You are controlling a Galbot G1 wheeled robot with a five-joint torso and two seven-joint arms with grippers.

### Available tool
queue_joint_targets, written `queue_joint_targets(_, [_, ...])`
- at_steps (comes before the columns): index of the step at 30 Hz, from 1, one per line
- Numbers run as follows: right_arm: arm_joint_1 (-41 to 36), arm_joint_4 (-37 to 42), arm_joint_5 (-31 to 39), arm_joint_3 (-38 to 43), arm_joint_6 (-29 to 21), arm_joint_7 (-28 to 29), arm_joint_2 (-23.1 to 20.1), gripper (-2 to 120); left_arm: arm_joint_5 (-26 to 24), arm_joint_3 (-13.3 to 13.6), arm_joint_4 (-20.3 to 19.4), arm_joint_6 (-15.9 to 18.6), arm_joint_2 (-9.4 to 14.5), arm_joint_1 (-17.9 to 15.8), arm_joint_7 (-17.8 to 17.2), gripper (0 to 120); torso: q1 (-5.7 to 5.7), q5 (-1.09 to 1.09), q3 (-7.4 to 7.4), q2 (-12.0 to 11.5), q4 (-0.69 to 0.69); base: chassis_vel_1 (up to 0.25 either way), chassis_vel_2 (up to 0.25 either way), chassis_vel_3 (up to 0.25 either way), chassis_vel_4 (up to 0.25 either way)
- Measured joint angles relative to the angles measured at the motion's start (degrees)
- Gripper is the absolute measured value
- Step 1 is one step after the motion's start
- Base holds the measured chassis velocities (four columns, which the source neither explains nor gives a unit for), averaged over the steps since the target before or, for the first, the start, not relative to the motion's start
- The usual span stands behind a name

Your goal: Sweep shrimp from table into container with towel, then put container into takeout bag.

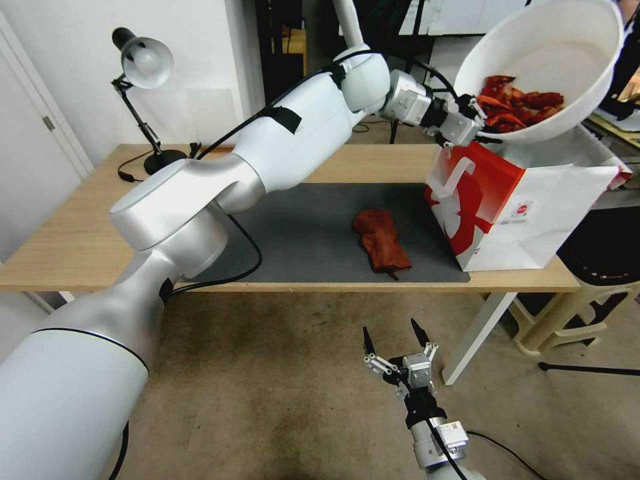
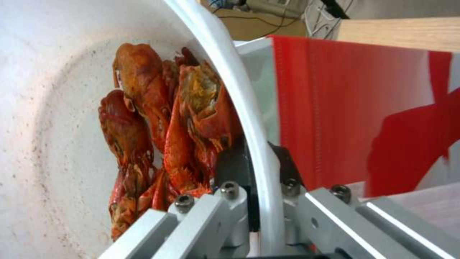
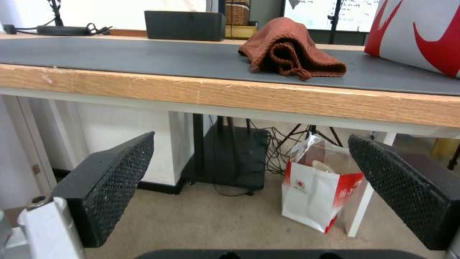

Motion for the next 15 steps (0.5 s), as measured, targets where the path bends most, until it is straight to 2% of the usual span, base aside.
queue_joint_targets(3, [-0.1,0.01,-0.07,-0.1,-0.14,0.07,0.33,100,-0.2,0.87,-0.06,-0.04,0.02,0.25,0.14,0,0.0,0.0,0.0,0.0,0.0,0.0,0.0,0.0,0.0])
queue_joint_targets(13, [-0.59,0.29,-0.38,-0.02,-0.16,0.13,0.44,100,0.13,1.2,0.12,-0.05,0.04,0.15,-1.22,0,0.0,0.0,0.0,0.0,0.0,0.0,0.0,0.0,0.0])
queue_joint_targets(15, [-0.52,0.28,-0.38,0.06,-0.17,0.18,0.34,100,0.45,1.6,0.18,-0.02,0.04,-0.11,-2.87,7,0.0,0.0,0.0,0.0,0.0,0.0,0.0,0.0,0.0])
